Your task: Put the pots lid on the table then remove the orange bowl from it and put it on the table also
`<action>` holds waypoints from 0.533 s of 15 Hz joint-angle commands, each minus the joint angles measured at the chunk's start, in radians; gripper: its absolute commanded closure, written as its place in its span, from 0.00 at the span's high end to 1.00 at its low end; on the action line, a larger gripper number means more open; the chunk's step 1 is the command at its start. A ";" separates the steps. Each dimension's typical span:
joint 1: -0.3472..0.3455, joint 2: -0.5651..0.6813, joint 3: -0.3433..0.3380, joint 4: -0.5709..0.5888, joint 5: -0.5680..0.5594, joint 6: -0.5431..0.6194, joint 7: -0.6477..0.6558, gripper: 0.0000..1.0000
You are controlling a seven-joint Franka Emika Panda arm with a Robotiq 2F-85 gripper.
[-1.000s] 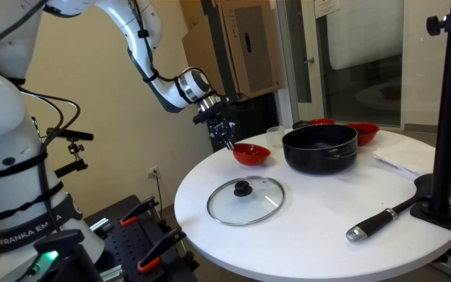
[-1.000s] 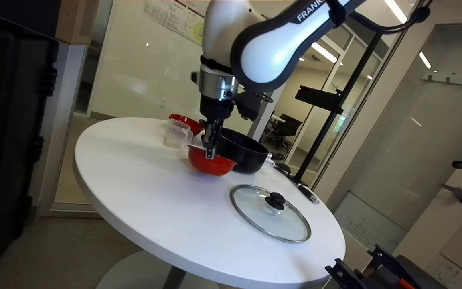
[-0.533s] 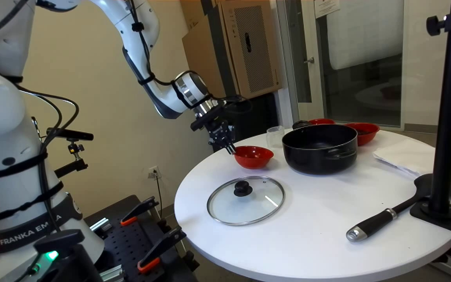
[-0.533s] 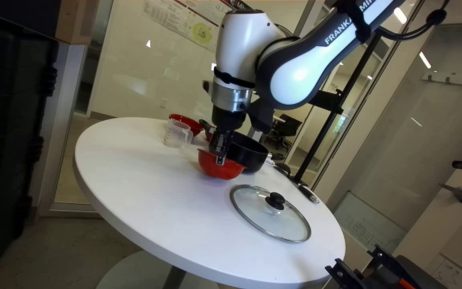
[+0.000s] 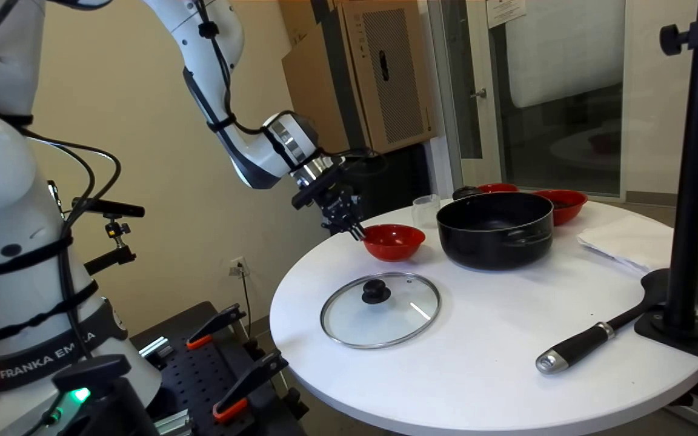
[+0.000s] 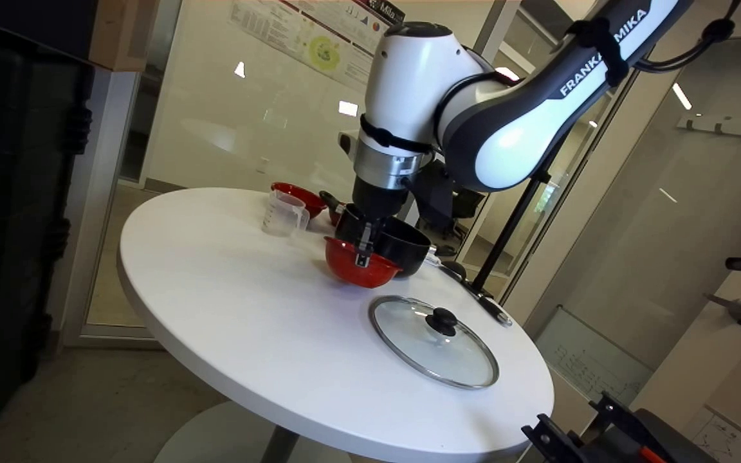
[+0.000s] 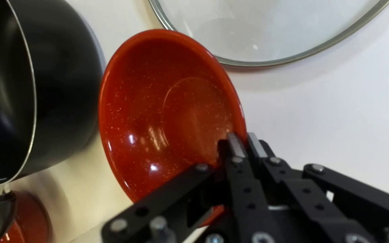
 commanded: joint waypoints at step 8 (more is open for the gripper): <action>0.010 -0.005 -0.065 -0.064 -0.345 0.110 0.201 0.02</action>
